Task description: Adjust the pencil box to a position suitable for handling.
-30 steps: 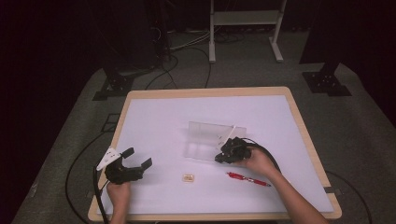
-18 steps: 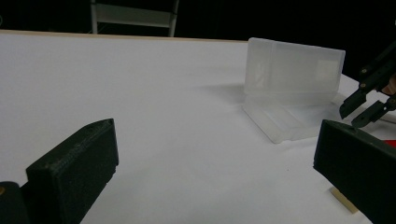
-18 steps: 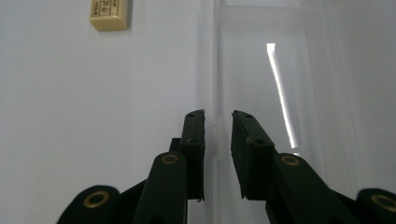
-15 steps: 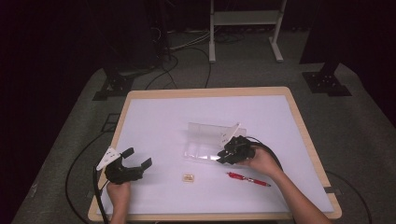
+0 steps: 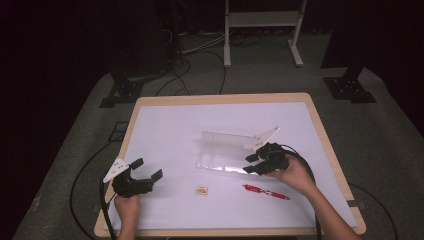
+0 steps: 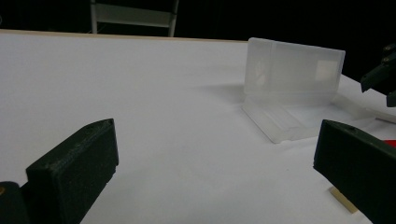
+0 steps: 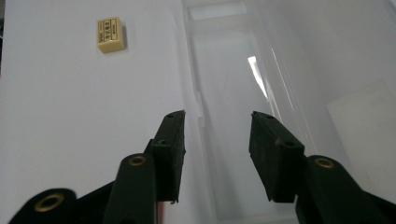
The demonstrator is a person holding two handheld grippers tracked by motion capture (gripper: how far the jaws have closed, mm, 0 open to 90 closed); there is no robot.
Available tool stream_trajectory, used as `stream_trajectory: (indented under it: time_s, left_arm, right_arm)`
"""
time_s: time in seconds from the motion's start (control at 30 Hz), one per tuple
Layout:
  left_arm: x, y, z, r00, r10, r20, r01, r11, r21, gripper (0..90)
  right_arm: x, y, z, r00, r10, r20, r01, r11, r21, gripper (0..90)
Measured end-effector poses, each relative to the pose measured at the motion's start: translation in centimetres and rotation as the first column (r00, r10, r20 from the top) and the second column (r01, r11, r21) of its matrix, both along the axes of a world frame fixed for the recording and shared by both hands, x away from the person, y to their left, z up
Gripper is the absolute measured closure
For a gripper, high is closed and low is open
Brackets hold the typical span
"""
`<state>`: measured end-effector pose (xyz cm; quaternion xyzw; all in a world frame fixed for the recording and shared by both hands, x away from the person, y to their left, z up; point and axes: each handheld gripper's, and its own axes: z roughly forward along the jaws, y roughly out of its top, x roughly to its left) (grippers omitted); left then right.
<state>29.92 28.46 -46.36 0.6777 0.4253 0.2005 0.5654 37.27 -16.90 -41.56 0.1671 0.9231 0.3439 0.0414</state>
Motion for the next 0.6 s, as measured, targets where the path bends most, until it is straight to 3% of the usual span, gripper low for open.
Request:
stream_trajectory:
  time_s: [0.6]
  left_arm:
    - [0.0,-0.1,0.0,1.0000,0.000,-0.002,0.000,1.0000,0.005,0.0]
  right_arm:
    - [-1.4,-3.9,0.0,0.9926,-0.121,0.001,0.121,0.992,0.025,44.4]
